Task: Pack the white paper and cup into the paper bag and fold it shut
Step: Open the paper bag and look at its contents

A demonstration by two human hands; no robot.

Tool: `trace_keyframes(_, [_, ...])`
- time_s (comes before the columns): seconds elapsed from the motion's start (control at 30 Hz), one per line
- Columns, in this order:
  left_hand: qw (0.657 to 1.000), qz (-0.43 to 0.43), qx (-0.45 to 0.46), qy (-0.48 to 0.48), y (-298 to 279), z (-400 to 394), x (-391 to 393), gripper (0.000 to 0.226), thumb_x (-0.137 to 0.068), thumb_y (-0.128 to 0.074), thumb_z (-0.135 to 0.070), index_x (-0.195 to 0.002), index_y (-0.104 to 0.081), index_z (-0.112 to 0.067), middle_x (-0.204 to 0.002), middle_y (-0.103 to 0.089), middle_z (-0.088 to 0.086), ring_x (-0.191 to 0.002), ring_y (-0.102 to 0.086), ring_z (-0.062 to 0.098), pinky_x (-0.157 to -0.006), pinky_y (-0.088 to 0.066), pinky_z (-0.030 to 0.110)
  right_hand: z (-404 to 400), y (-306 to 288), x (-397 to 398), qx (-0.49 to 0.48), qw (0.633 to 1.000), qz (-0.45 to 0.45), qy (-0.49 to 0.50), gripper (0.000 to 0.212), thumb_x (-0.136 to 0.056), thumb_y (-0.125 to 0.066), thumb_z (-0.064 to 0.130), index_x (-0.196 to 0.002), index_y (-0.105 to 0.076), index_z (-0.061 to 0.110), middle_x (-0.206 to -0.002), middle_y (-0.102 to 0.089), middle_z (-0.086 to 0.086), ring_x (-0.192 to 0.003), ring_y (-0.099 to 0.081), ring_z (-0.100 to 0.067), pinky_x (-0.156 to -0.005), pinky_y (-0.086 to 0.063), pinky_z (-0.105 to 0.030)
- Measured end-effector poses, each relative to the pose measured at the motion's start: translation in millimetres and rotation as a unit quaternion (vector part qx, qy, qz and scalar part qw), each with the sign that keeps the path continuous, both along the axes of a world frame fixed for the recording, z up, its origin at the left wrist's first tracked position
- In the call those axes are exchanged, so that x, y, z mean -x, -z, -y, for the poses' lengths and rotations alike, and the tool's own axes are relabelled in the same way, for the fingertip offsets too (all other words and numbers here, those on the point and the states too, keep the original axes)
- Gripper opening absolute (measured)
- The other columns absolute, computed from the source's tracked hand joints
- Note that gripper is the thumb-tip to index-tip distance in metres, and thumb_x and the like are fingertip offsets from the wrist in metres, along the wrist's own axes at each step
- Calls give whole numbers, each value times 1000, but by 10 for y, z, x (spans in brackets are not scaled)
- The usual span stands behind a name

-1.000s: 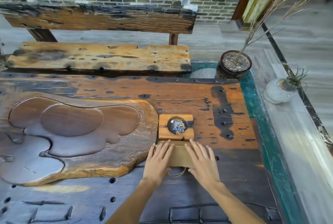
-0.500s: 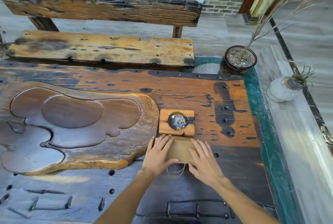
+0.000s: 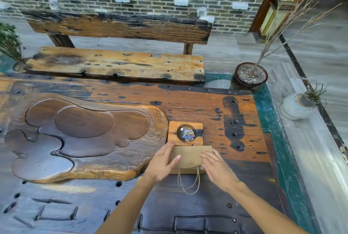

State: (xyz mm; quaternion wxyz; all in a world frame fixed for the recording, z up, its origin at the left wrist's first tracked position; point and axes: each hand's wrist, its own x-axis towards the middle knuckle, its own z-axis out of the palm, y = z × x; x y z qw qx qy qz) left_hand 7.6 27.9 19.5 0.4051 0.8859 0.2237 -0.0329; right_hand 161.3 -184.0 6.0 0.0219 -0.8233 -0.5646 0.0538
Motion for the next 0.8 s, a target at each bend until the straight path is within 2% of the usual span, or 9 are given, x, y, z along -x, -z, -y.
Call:
trace_keyframes(0.07, [1000,-11,18,-7,-56,1,33,67,-95,-41,-60,-153,-23,-31,-162,-27,-6,-150,-20,11,-122,-21,34,-31,-57,-15,-22,999,-22,16,40,-97,-34,27,-110,-67,10,-119,-70,-1,-112,-64,-17,-113,-39,-40])
trace_keyframes(0.17, [998,-24,49,-18,-115,9,76,73,-91,-42,-67,-153,-21,-35,-162,-25,-9,-149,-23,10,-121,-25,37,-112,-211,-16,-55,995,-62,48,35,-100,-22,28,-99,-55,15,-111,-70,-2,-103,-63,-20,-101,-47,-36])
trace_keyframes(0.3, [987,-23,147,-65,-143,31,129,77,-81,-48,-78,-148,-24,-50,-158,-35,-11,-144,-36,13,-117,-35,46,-197,-336,-35,-101,983,-111,105,18,-103,-35,20,-98,-51,16,-91,-68,-1,-84,-62,-22,-73,-45,-30])
trace_keyframes(0.37, [978,-9,184,-95,-143,31,141,77,-78,-53,-79,-145,-25,-56,-154,-41,-13,-141,-40,13,-114,-39,47,-220,-365,-59,-105,976,-133,138,16,-104,-37,23,-102,-52,18,-92,-67,0,-82,-63,-20,-68,-49,-34])
trace_keyframes(0.43, [976,1,185,-115,-160,59,140,86,-75,-60,-77,-148,-23,-50,-155,-40,-14,-142,-38,9,-116,-36,46,-238,-383,-68,-104,968,-155,167,16,-104,-38,25,-104,-53,18,-94,-66,2,-80,-63,-18,-68,-51,-35])
trace_keyframes(0.5, [975,5,173,-137,-180,109,139,101,-70,-69,-73,-151,-21,-40,-155,-38,-14,-142,-35,7,-119,-34,42,-247,-386,-55,-107,960,-172,192,15,-104,-40,23,-102,-54,18,-95,-64,2,-81,-62,-18,-69,-50,-34])
trace_keyframes(0.57, [974,10,168,-150,-175,163,142,105,-68,-74,-68,-152,-21,-35,-154,-39,-12,-141,-37,6,-118,-36,40,-236,-362,-34,-115,956,-173,207,15,-103,-40,22,-99,-54,18,-96,-64,2,-80,-61,-18,-69,-48,-35])
trace_keyframes(0.7, [977,5,145,-158,-232,321,137,88,-81,-67,-43,-153,-19,-31,-135,-57,-5,-124,-53,11,-105,-43,31,-216,-343,11,-105,951,-181,228,15,-102,-41,23,-95,-54,18,-96,-61,3,-79,-59,-17,-69,-46,-34])
trace_keyframes(0.8, [977,12,129,-168,-287,455,139,84,-86,-57,-26,-156,-11,-25,-132,-54,-5,-122,-49,10,-101,-36,26,-214,-371,41,-106,948,-187,235,16,-102,-41,23,-95,-55,18,-95,-59,4,-79,-58,-15,-69,-44,-31])
